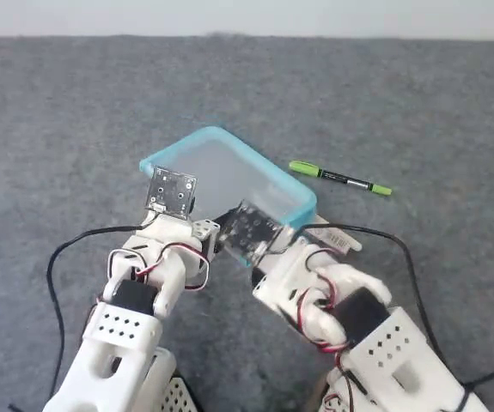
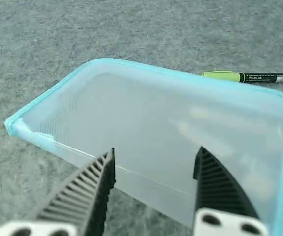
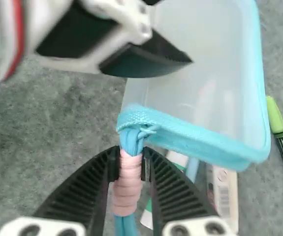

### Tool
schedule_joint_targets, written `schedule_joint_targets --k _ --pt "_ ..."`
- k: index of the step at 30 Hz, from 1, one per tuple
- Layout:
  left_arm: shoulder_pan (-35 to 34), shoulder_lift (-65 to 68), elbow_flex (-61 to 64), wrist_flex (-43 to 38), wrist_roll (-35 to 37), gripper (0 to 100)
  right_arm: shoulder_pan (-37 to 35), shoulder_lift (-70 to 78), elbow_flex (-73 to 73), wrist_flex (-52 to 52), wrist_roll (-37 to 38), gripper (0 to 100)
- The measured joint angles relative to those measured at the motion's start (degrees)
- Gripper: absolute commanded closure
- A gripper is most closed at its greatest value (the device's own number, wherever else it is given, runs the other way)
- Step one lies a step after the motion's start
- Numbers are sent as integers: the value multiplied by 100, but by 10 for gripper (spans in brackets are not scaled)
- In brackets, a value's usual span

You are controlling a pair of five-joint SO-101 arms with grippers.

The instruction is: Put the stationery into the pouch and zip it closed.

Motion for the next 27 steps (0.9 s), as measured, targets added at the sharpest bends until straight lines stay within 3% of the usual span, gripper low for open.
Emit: schedule_joint_targets --k 6,18,22,27 --pt "-9 -9 9 0 0 750 571 -18 -246 334 0 992" --pt "-554 -26 -26 88 0 747 615 255 -563 598 35 992" --pt "-870 -484 -352 853 -35 746 615 1196 -1125 484 35 992" --pt "-835 -2092 -387 2048 -185 732 615 2470 -2277 457 -246 992"
